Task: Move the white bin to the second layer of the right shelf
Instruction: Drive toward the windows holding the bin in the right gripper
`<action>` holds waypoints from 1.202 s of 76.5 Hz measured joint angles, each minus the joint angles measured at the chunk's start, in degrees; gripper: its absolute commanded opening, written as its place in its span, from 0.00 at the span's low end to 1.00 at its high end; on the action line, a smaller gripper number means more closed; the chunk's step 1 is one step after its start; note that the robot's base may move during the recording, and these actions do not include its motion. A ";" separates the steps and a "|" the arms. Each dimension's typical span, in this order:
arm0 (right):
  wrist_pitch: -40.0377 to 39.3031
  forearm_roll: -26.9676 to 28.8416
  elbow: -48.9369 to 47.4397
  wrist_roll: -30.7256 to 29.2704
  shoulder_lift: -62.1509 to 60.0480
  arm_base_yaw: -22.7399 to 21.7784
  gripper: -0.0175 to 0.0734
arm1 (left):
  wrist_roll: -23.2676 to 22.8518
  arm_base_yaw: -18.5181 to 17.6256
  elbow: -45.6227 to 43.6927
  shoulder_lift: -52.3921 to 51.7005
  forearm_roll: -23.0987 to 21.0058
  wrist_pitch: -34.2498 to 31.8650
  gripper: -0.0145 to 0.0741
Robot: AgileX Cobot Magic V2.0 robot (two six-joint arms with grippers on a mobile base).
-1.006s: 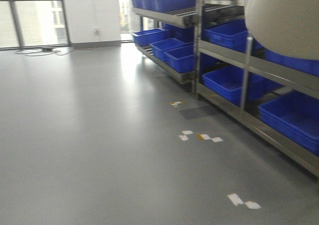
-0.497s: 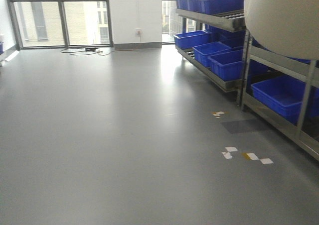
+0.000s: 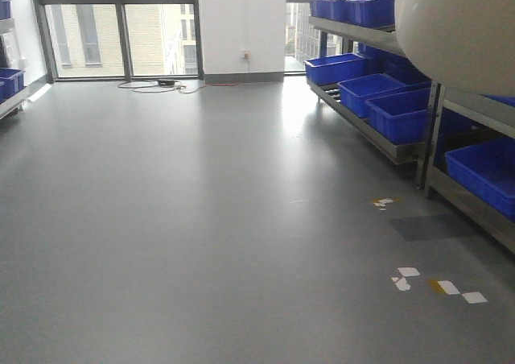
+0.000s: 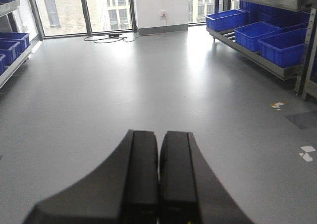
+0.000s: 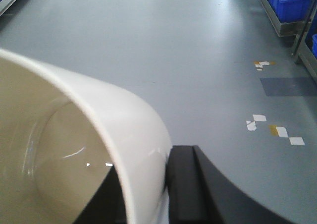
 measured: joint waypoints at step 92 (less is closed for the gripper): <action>0.00 0.00 0.00 0.00 0.00 0.00 0.25 | 0.00 0.00 0.00 0.00 0.00 0.00 0.26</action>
